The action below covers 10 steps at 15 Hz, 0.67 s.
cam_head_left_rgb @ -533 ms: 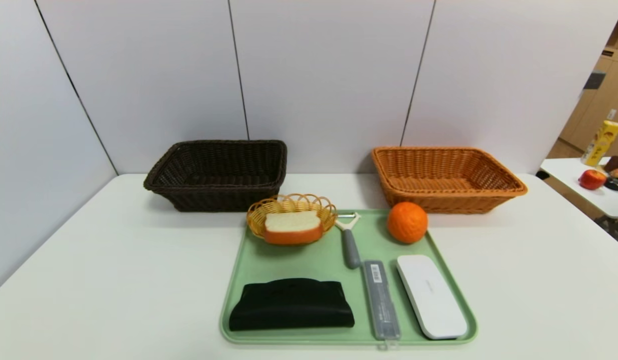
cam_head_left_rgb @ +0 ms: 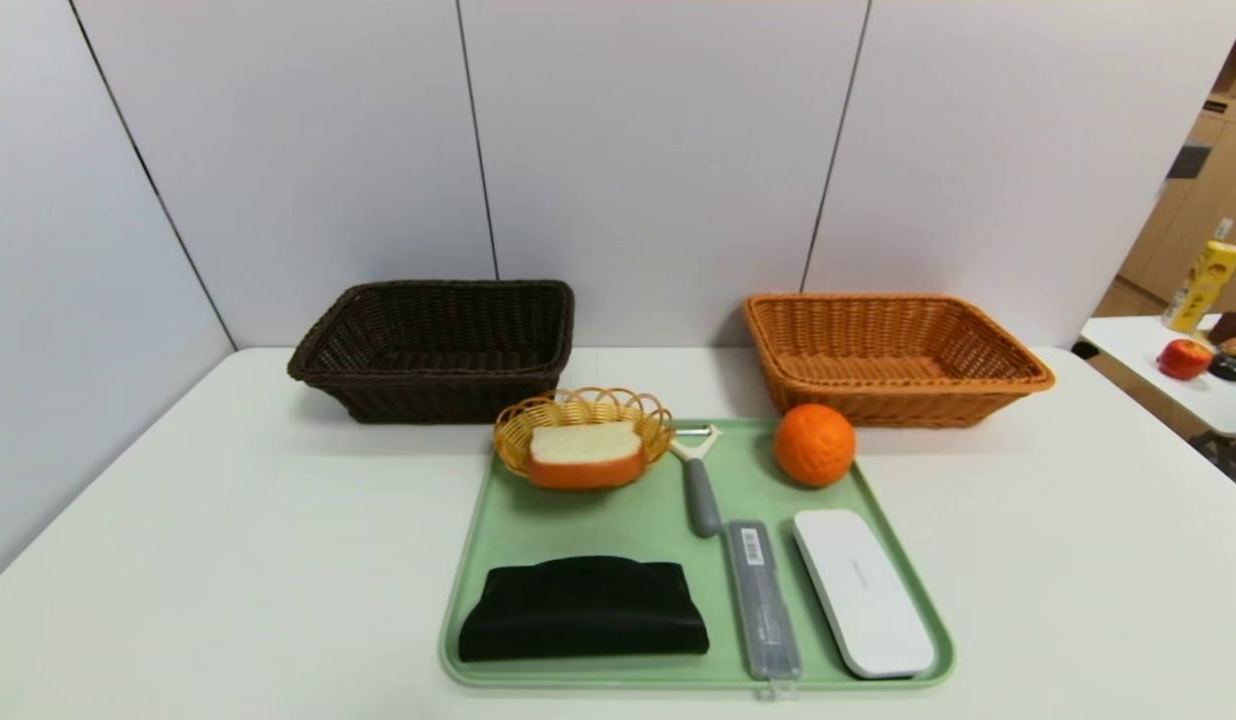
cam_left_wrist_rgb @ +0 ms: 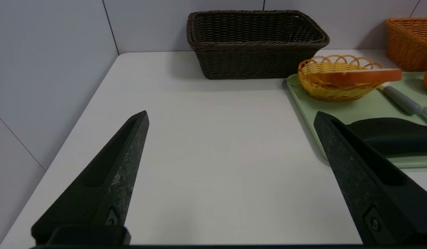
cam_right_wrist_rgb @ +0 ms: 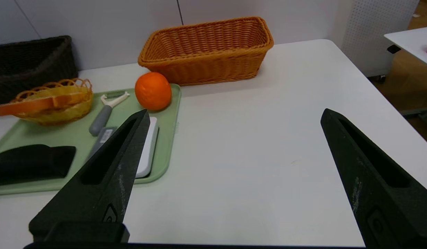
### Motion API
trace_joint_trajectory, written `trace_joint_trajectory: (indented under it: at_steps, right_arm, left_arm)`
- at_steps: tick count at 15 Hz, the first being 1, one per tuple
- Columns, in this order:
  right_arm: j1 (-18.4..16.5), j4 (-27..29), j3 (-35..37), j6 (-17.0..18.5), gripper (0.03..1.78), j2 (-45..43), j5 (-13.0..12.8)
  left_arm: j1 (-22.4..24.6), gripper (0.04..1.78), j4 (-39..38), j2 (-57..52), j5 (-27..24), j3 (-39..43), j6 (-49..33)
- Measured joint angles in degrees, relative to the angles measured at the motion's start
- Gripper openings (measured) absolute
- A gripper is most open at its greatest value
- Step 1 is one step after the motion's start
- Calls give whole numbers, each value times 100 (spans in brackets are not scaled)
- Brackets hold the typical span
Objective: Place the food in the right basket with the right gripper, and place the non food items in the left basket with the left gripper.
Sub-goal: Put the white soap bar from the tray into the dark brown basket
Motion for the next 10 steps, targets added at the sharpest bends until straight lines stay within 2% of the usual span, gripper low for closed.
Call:
trace_joint_trajectory:
  at_steps: [3, 5, 7, 10]
  right_arm:
    - [30, 1475, -2347, 179, 171, 1830, 160]
    - [129, 2194, -3624, 243, 171, 3112, 212]
    - [416, 2683, -4714, 290, 171, 4356, 154]
    - [1113, 3267, -5890, 494, 171, 6081, -9]
  left_arm:
    - [-11, 169, 953, 1379, -124, -1484, -62]
    - [-17, 169, 1408, 2275, -276, -2183, -84]
    - [-30, 169, 1686, 3124, -419, -2695, -107]
    - [-226, 169, 2053, 4224, -477, -3383, -379]
